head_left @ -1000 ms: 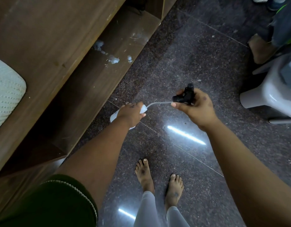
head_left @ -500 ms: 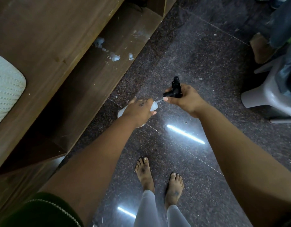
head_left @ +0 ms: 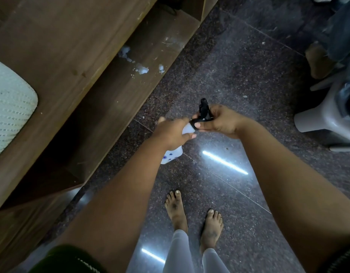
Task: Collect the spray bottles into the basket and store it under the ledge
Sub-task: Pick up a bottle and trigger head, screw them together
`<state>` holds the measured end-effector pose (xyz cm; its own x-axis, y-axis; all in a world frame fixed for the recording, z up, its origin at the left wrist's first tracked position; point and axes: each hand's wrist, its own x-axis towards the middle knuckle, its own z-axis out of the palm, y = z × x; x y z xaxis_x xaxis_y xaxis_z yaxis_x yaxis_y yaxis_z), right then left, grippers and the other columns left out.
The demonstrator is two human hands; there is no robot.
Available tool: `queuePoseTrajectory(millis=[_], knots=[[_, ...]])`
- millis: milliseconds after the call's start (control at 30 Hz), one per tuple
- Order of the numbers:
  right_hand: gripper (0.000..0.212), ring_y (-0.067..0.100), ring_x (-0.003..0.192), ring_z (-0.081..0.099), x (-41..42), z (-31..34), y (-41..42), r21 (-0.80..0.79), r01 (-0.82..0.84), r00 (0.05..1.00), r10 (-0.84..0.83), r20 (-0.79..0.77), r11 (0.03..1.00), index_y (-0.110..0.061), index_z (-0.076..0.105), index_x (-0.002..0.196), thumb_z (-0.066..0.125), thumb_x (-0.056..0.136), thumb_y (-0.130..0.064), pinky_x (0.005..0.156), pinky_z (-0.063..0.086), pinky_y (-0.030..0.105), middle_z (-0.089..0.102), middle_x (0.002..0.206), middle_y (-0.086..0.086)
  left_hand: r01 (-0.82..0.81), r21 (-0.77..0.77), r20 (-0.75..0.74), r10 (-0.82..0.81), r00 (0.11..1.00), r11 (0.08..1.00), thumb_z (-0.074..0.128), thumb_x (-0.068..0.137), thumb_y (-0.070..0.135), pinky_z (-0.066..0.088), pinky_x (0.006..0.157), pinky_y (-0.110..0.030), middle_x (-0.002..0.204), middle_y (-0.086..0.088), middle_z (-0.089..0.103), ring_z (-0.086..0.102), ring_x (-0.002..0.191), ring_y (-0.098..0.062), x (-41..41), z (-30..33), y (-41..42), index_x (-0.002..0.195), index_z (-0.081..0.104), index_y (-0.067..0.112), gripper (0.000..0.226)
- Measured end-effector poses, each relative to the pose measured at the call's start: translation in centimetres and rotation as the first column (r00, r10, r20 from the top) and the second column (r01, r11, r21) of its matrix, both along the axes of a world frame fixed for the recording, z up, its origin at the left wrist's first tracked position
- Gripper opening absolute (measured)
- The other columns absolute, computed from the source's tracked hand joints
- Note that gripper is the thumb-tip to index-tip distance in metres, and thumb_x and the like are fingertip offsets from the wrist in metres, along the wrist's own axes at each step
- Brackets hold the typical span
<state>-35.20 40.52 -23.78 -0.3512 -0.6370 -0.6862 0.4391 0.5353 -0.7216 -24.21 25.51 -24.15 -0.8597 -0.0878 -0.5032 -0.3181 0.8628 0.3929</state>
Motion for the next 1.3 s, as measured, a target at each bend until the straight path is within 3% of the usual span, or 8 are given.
queuePoseTrajectory(millis=[333, 500, 600, 767, 900, 1067, 1200, 1300], knots=[[0.033, 0.008, 0.045, 0.041, 1.1, 1.0, -2.7, 0.352, 0.15, 0.989, -0.142, -0.049, 0.924, -0.015, 0.058, 0.066, 0.074, 0.076, -0.042, 0.045, 0.029, 0.02, 0.052, 0.054, -0.001, -0.126, -0.071, -0.256, 0.104, 0.961, 0.989, 0.053, 0.091, 0.048, 0.024, 0.08, -0.034, 0.095, -0.006, 0.072, 0.056, 0.094, -0.031, 1.2, -1.0, 1.2, 0.125, 0.044, 0.019, 0.045], [0.076, 0.012, 0.076, 0.055, 1.7, 1.6, -1.5, 0.194, 0.181, 0.942, -0.227, 0.249, 0.964, -0.015, 0.062, 0.1, 0.062, 0.055, -0.076, 0.074, 0.051, 0.026, 0.06, 0.087, -0.001, -0.488, 0.451, 0.038, 0.53, 0.847, 0.747, 0.063, 0.083, 0.049, 0.052, 0.087, -0.044, 0.1, -0.001, 0.072, 0.067, 0.093, -0.026, 1.1, -1.1, 0.9, 0.114, 0.052, 0.026, 0.04], [0.084, 0.023, 0.122, 0.049, 2.7, 0.7, -0.3, 0.087, 0.217, 0.945, -0.231, 0.232, 0.972, -0.025, 0.042, 0.136, 0.069, 0.064, -0.059, 0.106, 0.04, 0.048, 0.051, 0.132, 0.002, -0.552, 0.537, 0.11, 0.597, 0.795, 0.637, 0.065, 0.079, 0.048, 0.055, 0.084, -0.052, 0.097, -0.003, 0.072, 0.068, 0.09, -0.026, 0.8, -1.0, 0.8, 0.11, 0.056, 0.028, 0.038], [0.087, 0.009, 0.108, 0.061, 5.9, 0.6, -1.3, -0.004, 0.03, 0.989, -0.029, 0.145, 1.0, -0.029, 0.031, 0.136, 0.084, 0.068, -0.013, 0.073, 0.058, 0.027, 0.052, 0.131, -0.005, -0.636, 0.61, 0.209, 0.678, 0.705, 0.473, 0.062, 0.086, 0.04, 0.054, 0.089, -0.051, 0.095, -0.005, 0.072, 0.069, 0.093, -0.027, -0.4, -0.3, 1.3, 0.103, 0.057, 0.019, 0.028], [0.12, 0.015, 0.119, 0.052, 6.6, -0.4, -2.1, 0.15, -0.041, 0.986, 0.064, -0.156, 0.988, -0.041, 0.024, 0.137, 0.094, 0.039, -0.04, 0.097, 0.05, 0.04, 0.046, 0.133, -0.015, -0.646, 0.661, 0.259, 0.693, 0.673, 0.381, 0.055, 0.096, 0.032, 0.05, 0.094, -0.048, 0.084, 0.002, 0.064, 0.064, 0.09, -0.029, -0.9, 0.2, 1.1, 0.106, 0.052, 0.016, 0.019], [0.088, 0.02, 0.103, 0.056, 7.1, 0.2, -2.9, 0.29, -0.026, 0.86, 0.169, -0.481, 0.957, -0.022, 0.045, 0.126, 0.087, 0.051, -0.035, 0.074, 0.048, 0.03, 0.056, 0.113, -0.003, -0.68, 0.663, 0.323, 0.7, 0.636, 0.313, 0.057, 0.078, 0.066, 0.046, 0.087, -0.038, 0.08, 0.003, 0.063, 0.061, 0.085, -0.021, -2.4, 2.1, 0.5, 0.086, 0.065, 0.024, 0.044], [0.081, 0.018, 0.097, 0.06, 5.9, 1.0, -2.8, 0.236, 0.006, 0.885, 0.105, -0.453, 0.972, -0.028, 0.051, 0.115, 0.087, 0.043, -0.038, 0.074, 0.054, 0.034, 0.061, 0.107, -0.005, -0.635, 0.679, 0.178, 0.757, 0.628, 0.367, 0.054, 0.091, 0.051, 0.043, 0.085, -0.035, 0.073, 0.007, 0.064, 0.059, 0.081, -0.017, -3.3, 2.5, 0.1, 0.069, 0.066, 0.023, 0.038], [0.076, 0.019, 0.094, 0.062, 5.4, 1.7, -2.6, 0.209, 0.008, 0.894, 0.086, -0.44, 0.978, -0.029, 0.055, 0.107, 0.085, 0.038, -0.04, 0.079, 0.056, 0.044, 0.063, 0.104, -0.003, -0.592, 0.712, 0.133, 0.756, 0.641, 0.377, 0.052, 0.087, 0.056, 0.043, 0.096, -0.033, 0.105, 0.004, 0.066, 0.061, 0.099, -0.013, -3.6, 2.3, -0.6, 0.099, 0.07, 0.022, 0.041]])
